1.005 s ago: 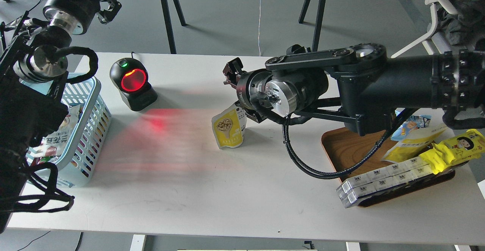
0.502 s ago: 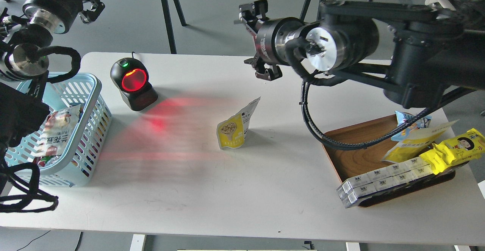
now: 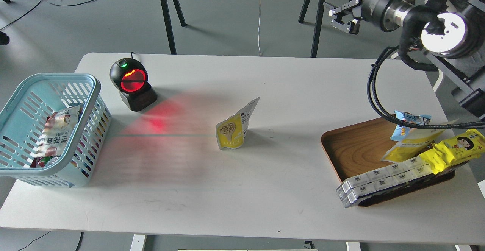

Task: Scan snack and place in basket
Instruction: 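Open the right gripper and lift it back above the tray, then reach the left gripper to the yellow packet and grasp it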

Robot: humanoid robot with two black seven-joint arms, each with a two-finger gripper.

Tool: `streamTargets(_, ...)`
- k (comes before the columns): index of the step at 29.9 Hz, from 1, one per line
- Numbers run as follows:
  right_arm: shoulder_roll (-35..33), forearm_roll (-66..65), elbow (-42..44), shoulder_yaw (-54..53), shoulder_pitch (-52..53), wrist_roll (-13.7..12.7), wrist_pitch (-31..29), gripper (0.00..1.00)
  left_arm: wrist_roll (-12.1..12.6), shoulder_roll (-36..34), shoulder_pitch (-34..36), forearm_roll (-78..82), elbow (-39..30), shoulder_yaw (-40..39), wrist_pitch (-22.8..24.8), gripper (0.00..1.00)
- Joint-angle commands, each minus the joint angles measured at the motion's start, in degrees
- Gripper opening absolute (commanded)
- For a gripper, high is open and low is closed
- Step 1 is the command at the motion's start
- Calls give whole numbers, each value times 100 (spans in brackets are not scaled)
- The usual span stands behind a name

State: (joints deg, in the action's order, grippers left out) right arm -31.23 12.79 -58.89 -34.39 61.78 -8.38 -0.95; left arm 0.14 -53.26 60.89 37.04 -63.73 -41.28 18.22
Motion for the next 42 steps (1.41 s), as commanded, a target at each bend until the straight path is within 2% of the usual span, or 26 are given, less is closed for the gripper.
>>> streamTargets(1,108,4,1096,-506,-473,240,-1142,94,92,-920,-60,794,-1323,32,-3,100)
streamTargets(6,153,48,2109,-718,-738,442,-2242,95,92,-1686,-113,1647,-2810,550,6,100)
streamTargets(8,153,48,2382,-805,-843,548,-2366,95,65,-1714,-121,1798,-3355,717,102,100)
streamTargets(12,153,30,2435,-806,-914,583,-2366,96,83,-1442,-174,2244,-3717,1296,156,100)
streamTargets(20,161,30,2418,-727,-1107,583,-2340,99,118,-55,-393,5459,-3726,1807,156,100)
streamTargets(23,170,30,2400,-727,-1212,583,-2357,99,258,534,-560,6375,-3717,1913,191,100)
streamTargets(30,258,22,2374,-718,-1274,583,-2375,99,900,1686,-886,7290,-3270,2159,340,100)
streamTargets(37,276,22,2234,-691,-1528,583,-2533,99,1032,2197,-1061,7801,-3014,2150,656,100)
streamTargets(42,302,22,2119,-691,-1643,583,-2586,99,1129,2452,-1246,8055,-2865,2133,709,100)
